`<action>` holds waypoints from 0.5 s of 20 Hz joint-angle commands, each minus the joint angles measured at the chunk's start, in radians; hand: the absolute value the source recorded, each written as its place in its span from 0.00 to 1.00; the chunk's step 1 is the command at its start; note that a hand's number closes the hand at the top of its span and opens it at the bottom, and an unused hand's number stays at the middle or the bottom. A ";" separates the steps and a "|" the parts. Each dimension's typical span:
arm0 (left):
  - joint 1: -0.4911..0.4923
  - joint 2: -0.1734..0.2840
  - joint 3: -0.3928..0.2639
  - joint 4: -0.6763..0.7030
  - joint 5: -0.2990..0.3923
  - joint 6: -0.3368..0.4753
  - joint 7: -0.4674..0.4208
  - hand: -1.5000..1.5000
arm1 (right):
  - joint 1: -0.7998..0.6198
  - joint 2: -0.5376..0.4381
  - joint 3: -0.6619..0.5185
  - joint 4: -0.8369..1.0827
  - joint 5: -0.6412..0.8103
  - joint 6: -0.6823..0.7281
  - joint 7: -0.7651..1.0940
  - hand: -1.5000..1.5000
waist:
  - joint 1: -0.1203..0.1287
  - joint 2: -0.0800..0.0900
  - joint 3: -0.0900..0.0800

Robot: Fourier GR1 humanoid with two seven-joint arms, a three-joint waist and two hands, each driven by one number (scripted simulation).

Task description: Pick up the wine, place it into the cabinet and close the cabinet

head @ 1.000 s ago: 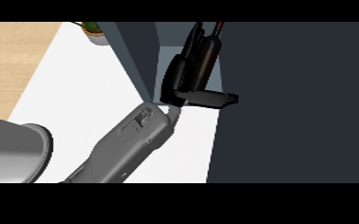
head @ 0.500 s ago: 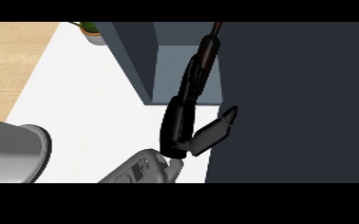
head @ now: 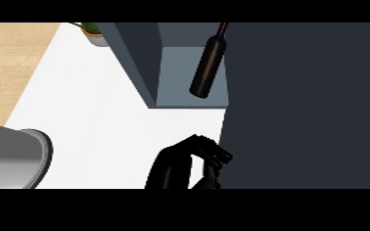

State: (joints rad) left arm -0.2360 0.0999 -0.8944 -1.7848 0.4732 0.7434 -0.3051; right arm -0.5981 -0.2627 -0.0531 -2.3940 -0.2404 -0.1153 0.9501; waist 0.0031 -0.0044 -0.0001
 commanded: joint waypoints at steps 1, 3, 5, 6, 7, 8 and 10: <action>0.147 0.154 -0.038 -0.163 0.007 -0.082 -0.007 1.00 | 0.068 0.024 0.040 -0.055 0.014 0.010 -0.025 0.00 | 0.004 0.001 0.000; 0.155 0.170 -0.034 -0.233 0.002 -0.085 0.002 1.00 | -0.037 0.024 0.084 -0.075 -0.007 -0.050 0.084 0.00 | 0.004 -0.002 -0.001; 0.215 0.249 0.030 -0.228 0.058 -0.179 -0.058 1.00 | 0.017 0.034 0.147 -0.065 -0.047 0.029 0.030 1.00 | 0.009 0.001 -0.001; 0.207 0.281 0.026 -0.266 0.042 -0.167 -0.023 1.00 | 0.012 0.007 0.133 -0.085 -0.084 0.067 0.029 1.00 | 0.007 0.000 0.000; 0.260 0.288 -0.002 -0.273 0.044 -0.191 -0.071 1.00 | -0.040 -0.008 0.137 -0.055 -0.081 0.085 0.014 1.00 | 0.014 0.000 -0.001; 0.309 0.343 0.004 -0.288 0.064 -0.244 -0.104 1.00 | -0.055 0.001 0.148 -0.063 -0.068 0.071 0.018 1.00 | 0.015 -0.001 -0.002; 0.315 0.397 0.062 -0.359 0.102 -0.270 -0.074 1.00 | 0.022 0.077 0.202 -0.110 -0.091 0.037 0.010 1.00 | 0.011 -0.001 -0.001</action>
State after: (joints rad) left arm 0.0122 0.4007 -0.8641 -2.0577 0.5323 0.5449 -0.3686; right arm -0.6141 -0.2414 0.0712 -2.3990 -0.2405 -0.0836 0.9499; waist 0.0090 -0.0035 0.0067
